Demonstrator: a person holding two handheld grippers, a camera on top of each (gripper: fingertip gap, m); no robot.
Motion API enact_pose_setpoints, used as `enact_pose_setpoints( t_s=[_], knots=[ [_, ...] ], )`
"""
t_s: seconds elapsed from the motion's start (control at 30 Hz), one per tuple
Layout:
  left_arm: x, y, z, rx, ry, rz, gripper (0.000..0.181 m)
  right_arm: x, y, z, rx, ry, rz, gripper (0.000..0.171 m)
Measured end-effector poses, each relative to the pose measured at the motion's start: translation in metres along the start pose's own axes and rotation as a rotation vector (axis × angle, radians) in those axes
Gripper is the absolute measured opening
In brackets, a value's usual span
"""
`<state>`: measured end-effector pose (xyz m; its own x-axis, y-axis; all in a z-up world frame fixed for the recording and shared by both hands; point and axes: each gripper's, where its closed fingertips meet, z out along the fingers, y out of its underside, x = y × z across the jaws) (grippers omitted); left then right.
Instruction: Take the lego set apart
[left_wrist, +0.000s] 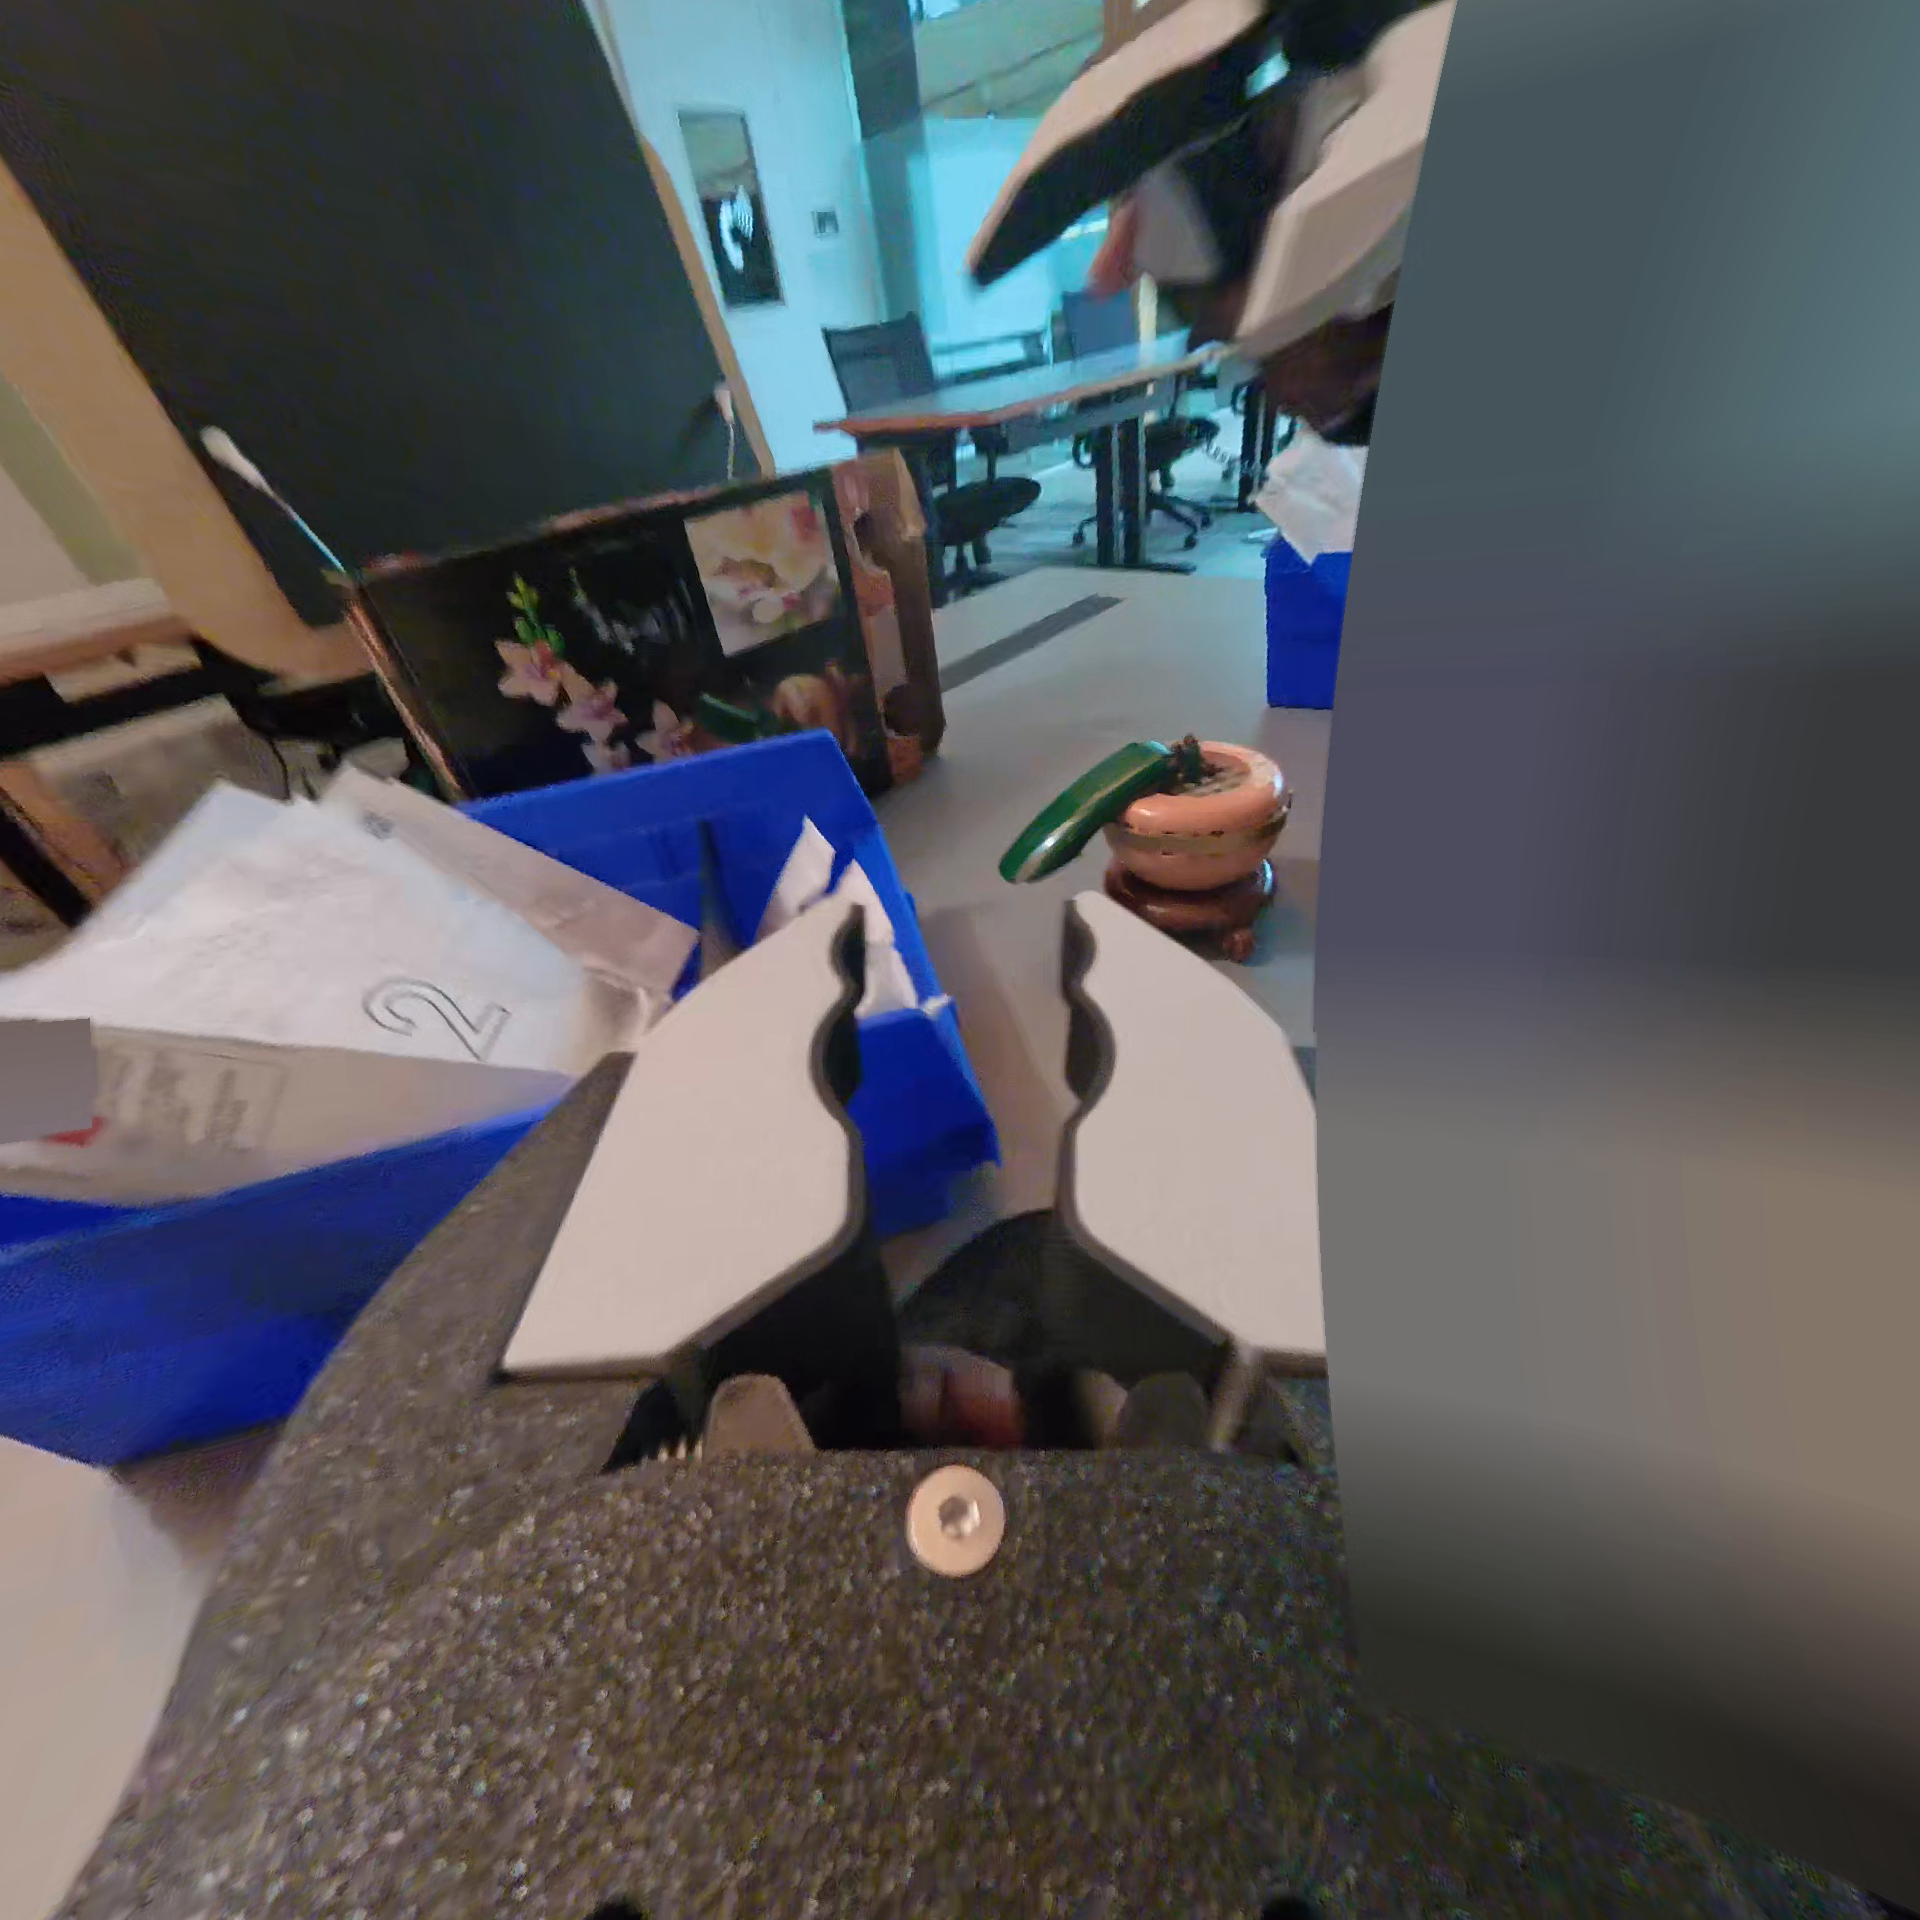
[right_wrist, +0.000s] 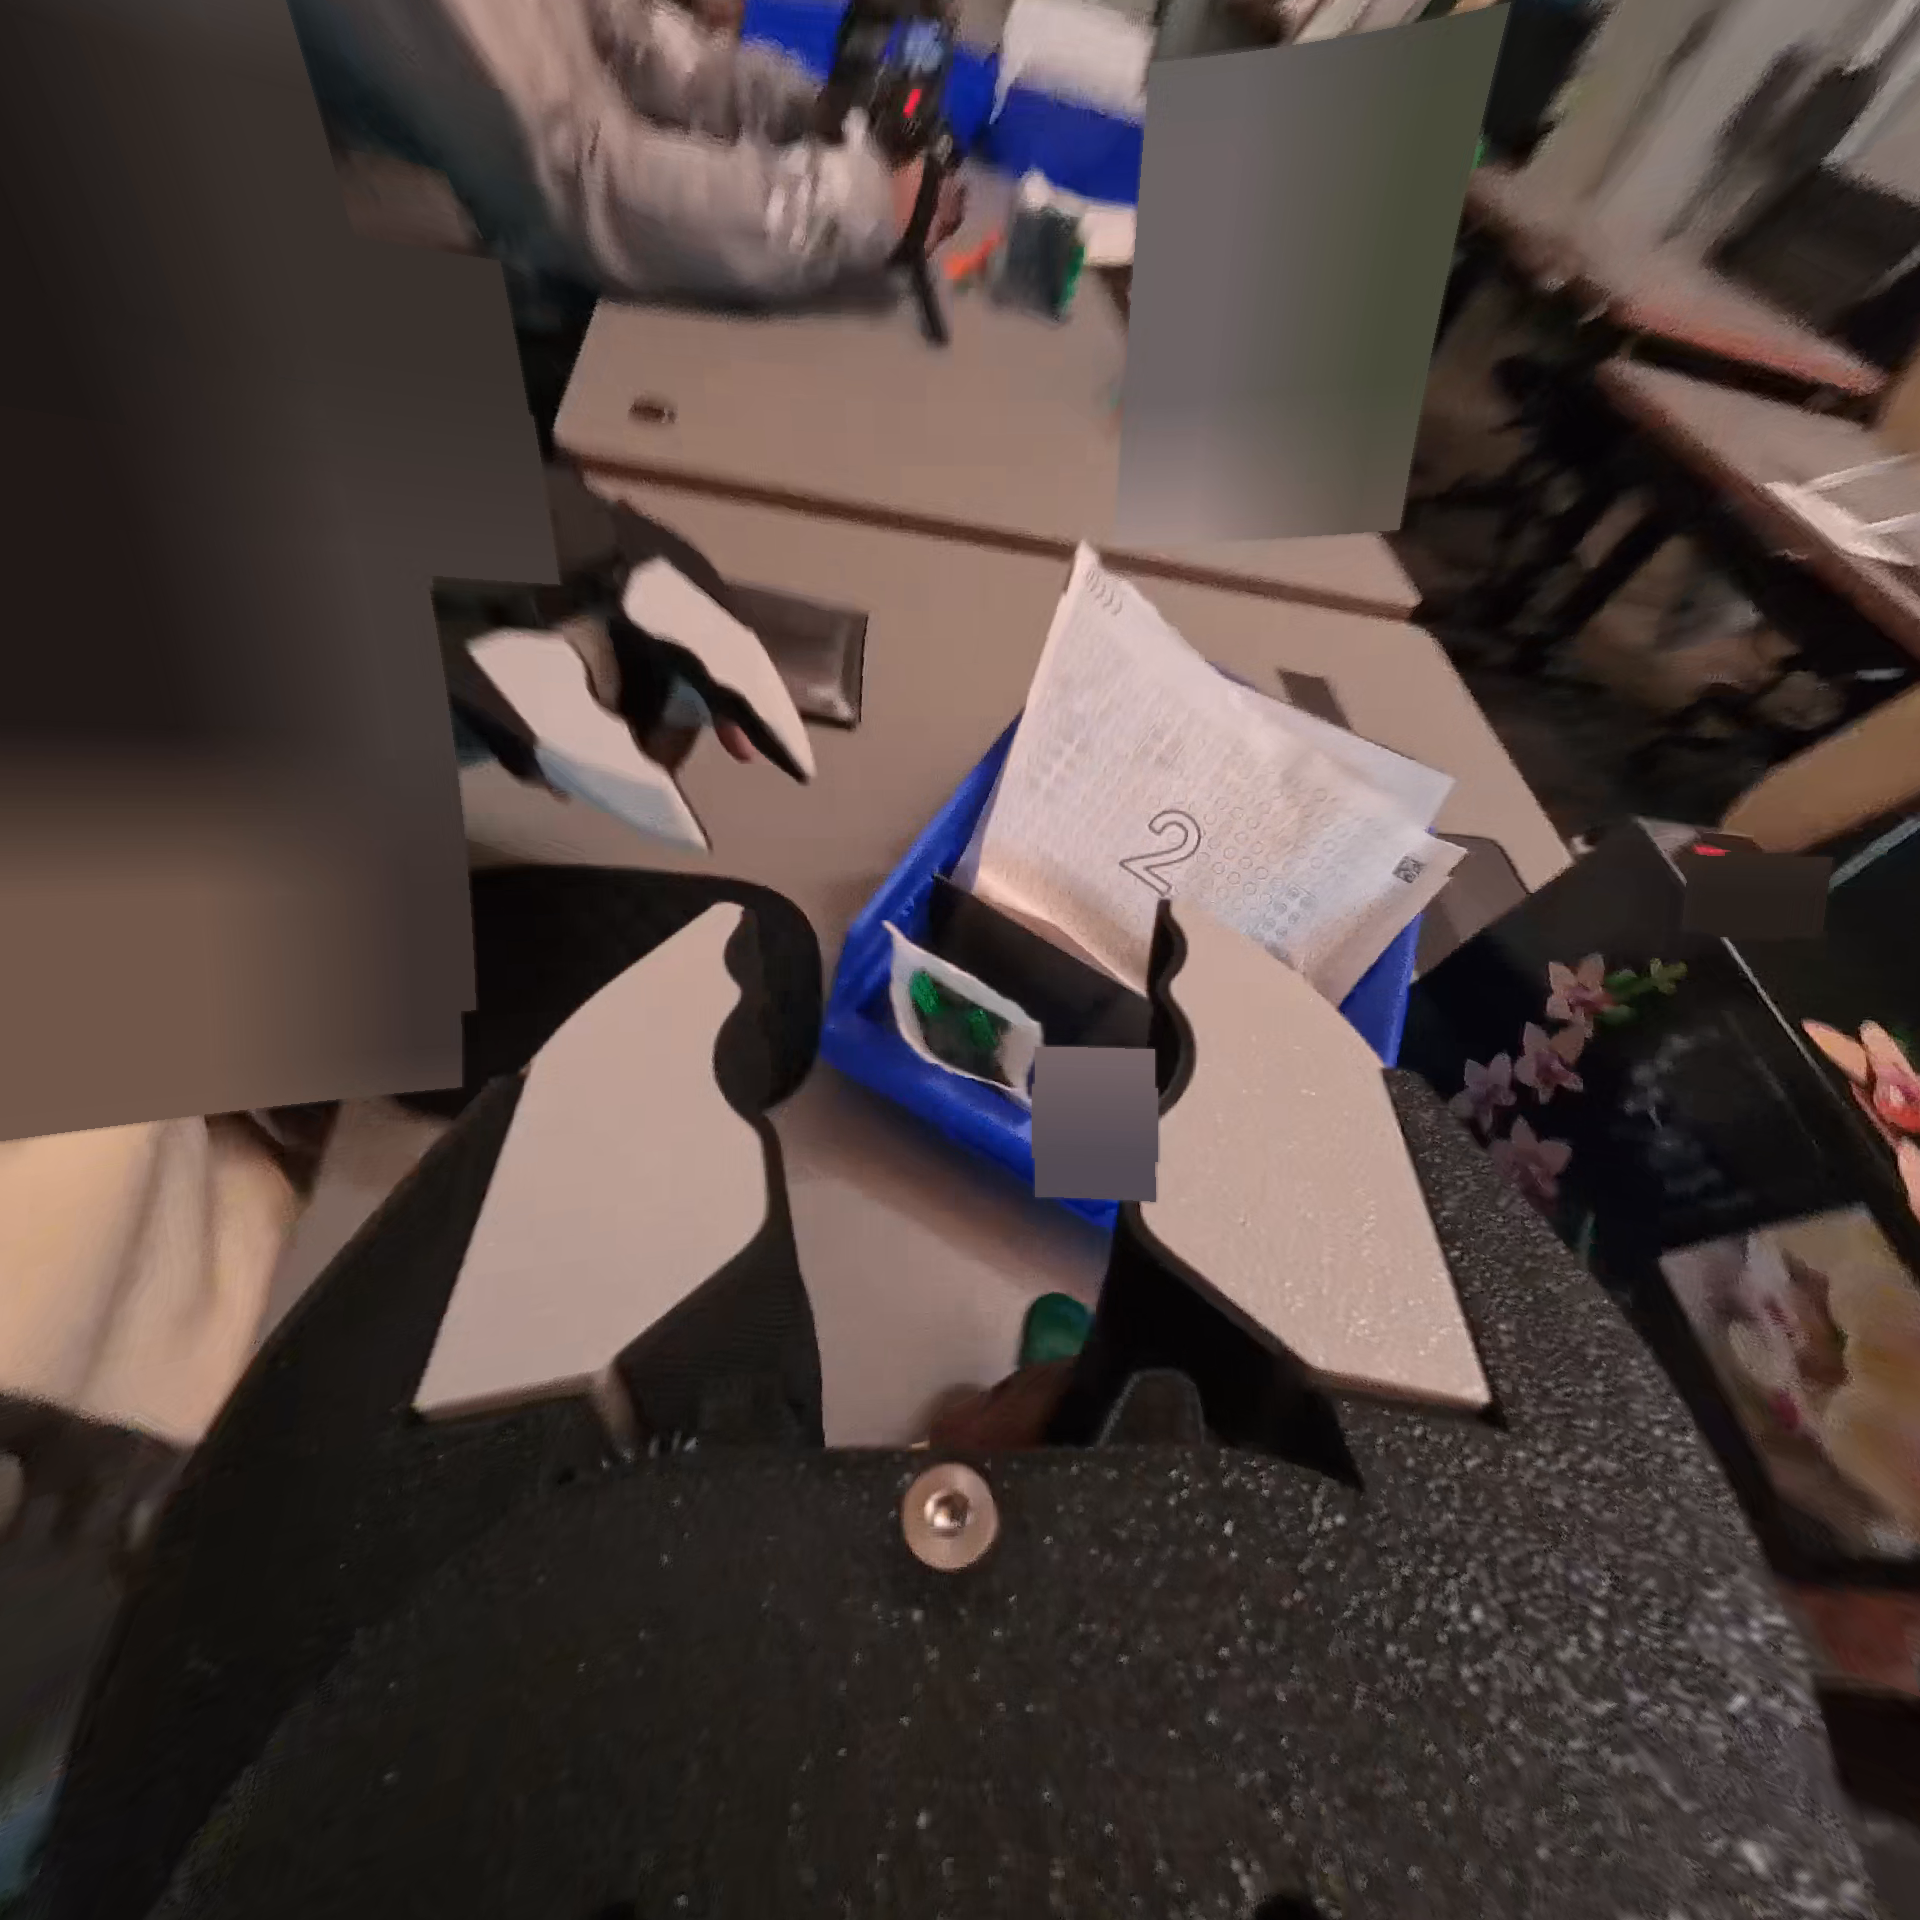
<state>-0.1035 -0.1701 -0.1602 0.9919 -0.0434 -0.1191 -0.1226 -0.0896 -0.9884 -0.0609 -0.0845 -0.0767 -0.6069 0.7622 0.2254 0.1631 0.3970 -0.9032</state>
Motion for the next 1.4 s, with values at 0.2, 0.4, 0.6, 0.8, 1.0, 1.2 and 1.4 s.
enact_pose_setpoints(
  t_s=[0.2, 0.4, 0.6, 0.8, 1.0, 1.2, 1.4],
  knots=[
    [-0.004, 0.026, 0.017, -0.074, -0.23, -0.029, 0.048, -0.046, 0.047, -0.041, 0.142, 0.216, 0.147, 0.068],
    [0.004, 0.024, 0.023, -0.105, -0.3, 0.03, 0.046, -0.059, 0.091, -0.073, 0.332, 0.326, 0.379, 0.063],
    [0.071, -0.056, 0.028, 0.028, 0.037, 0.175, 0.039, -0.048, 0.052, -0.109, 0.318, 0.308, 0.398, 0.122],
    [0.15, -0.108, 0.069, -0.024, 0.523, 0.268, 0.047, -0.028, 0.048, -0.121, 0.057, 0.427, 0.239, 0.116],
    [0.142, -0.012, 0.151, -0.234, 0.485, 0.253, 0.052, -0.026, 0.126, -0.09, -0.009, 0.256, 0.351, 0.105],
    [0.101, 0.006, 0.165, -0.306, 0.412, 0.251, 0.047, -0.005, 0.192, -0.05, -0.168, 0.197, 0.392, 0.116],
    [0.088, 0.02, 0.17, -0.521, 0.487, 0.339, 0.047, 0.004, 0.215, -0.014, -0.235, 0.11, 0.341, 0.108]
  ],
)
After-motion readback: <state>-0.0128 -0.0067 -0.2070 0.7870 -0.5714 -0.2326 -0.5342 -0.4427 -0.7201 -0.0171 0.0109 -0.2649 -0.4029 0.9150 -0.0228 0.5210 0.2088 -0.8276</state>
